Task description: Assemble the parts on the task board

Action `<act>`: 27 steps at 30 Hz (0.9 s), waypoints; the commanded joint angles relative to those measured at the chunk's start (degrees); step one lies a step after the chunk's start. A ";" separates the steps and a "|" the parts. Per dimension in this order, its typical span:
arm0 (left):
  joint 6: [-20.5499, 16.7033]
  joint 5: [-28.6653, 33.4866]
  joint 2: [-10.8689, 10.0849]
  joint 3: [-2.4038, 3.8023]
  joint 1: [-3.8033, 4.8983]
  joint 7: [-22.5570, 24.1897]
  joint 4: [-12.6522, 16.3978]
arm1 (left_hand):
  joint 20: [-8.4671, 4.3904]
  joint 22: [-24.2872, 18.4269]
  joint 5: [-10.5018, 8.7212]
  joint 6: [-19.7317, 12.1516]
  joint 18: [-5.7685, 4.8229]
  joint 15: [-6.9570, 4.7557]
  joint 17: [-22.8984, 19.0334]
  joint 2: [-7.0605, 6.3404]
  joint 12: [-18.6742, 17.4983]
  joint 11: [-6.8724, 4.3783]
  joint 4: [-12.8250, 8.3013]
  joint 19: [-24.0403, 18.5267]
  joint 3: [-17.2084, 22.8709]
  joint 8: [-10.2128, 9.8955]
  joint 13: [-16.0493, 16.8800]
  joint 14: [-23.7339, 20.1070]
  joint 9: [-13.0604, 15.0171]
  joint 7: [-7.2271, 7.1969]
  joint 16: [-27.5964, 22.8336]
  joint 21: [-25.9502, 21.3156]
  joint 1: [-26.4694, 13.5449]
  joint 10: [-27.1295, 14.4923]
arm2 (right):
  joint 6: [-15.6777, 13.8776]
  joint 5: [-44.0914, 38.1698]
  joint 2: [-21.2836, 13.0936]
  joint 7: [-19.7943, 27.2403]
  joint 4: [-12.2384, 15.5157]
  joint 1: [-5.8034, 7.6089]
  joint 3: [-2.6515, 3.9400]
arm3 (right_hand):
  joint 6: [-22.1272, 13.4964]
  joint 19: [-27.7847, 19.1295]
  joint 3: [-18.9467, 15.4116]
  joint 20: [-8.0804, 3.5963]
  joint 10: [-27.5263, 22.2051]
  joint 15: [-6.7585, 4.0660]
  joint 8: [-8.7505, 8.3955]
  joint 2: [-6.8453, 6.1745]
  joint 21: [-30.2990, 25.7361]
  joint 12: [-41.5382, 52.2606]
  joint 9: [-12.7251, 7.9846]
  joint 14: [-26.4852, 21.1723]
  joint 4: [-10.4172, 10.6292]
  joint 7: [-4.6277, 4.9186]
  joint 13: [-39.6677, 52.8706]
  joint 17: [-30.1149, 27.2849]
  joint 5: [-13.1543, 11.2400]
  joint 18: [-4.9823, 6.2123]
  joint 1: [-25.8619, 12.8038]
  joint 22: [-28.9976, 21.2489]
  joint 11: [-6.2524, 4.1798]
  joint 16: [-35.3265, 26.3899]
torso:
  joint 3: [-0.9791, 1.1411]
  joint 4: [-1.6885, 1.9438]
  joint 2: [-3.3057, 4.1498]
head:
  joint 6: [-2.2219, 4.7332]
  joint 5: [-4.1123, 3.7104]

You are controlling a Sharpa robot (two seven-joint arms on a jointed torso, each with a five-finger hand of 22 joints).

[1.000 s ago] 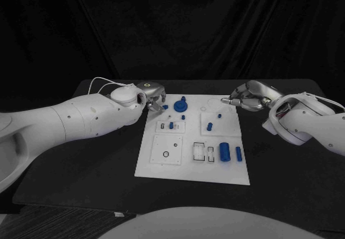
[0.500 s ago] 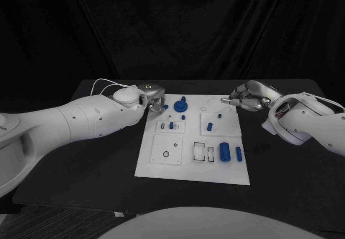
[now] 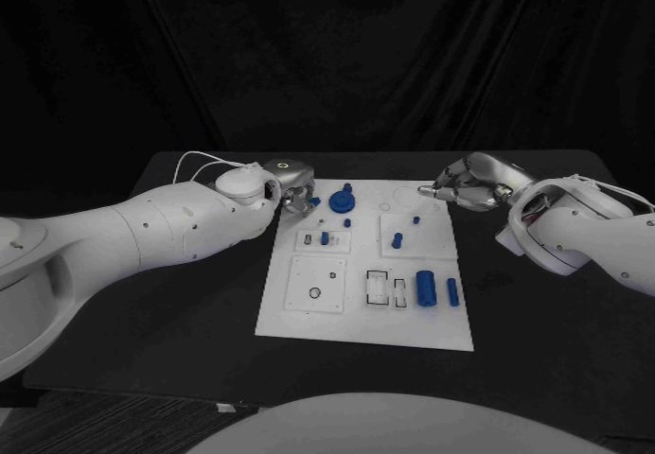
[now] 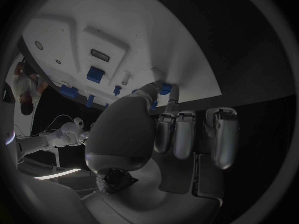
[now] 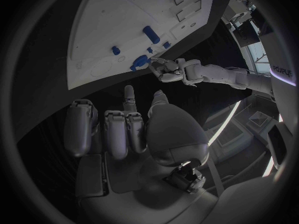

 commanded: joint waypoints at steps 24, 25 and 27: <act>-17.95 2.43 -10.62 -0.48 -1.37 13.60 8.99 | -0.67 14.27 2.30 6.65 0.80 -0.73 15.35 0.58 0.15 -0.72 -2.15 2.79 1.32 0.51 14.47 6.85 -3.94 -2.11 0.58 0.48 2.05 6.36 | 0.28 -0.06 0.08 -0.79 -0.02 -0.18 0.05 | 0.51 -0.32 -1.43 -0.05 5.86 -0.13 -0.62 -0.07 -0.81 0.95 0.68 4.54 0.30 0.11 15.10 8.18 1.10 1.12 1.19 11.26 0.34 -0.91 | -0.04 0.07 0.00 | -0.01 0.14; -18.78 2.60 -11.53 -0.48 -1.30 13.93 9.91 | -0.67 14.28 2.30 6.65 0.79 -0.73 15.35 0.56 0.15 -0.73 -2.16 2.81 1.31 0.50 14.47 6.85 -3.95 -2.11 0.58 0.50 2.04 6.36 | 0.13 -0.06 0.10 -0.69 0.02 -0.17 0.05 | 0.51 -0.33 -1.43 -0.05 5.86 -0.13 -0.62 -0.06 -0.83 0.95 0.68 4.54 0.30 0.11 15.10 8.20 1.10 1.12 1.19 11.25 0.34 -0.90 | -0.04 0.07 0.01 | -0.01 0.18; -19.69 3.05 -12.59 -0.48 -1.18 14.46 10.99 | -0.69 14.27 2.29 6.66 0.80 -0.76 15.35 0.53 0.15 -0.74 -2.13 2.79 1.27 0.49 14.47 6.85 -3.97 -2.10 0.58 0.48 2.01 6.36 | -0.05 -0.06 0.13 -0.56 0.07 -0.15 0.05 | 0.56 -0.31 -1.40 -0.06 5.86 -0.13 -0.61 0.00 -0.78 0.95 0.70 4.55 0.23 0.10 15.10 8.22 1.12 1.11 1.43 11.27 0.34 -0.89 | -0.05 0.08 0.00 | -0.01 0.31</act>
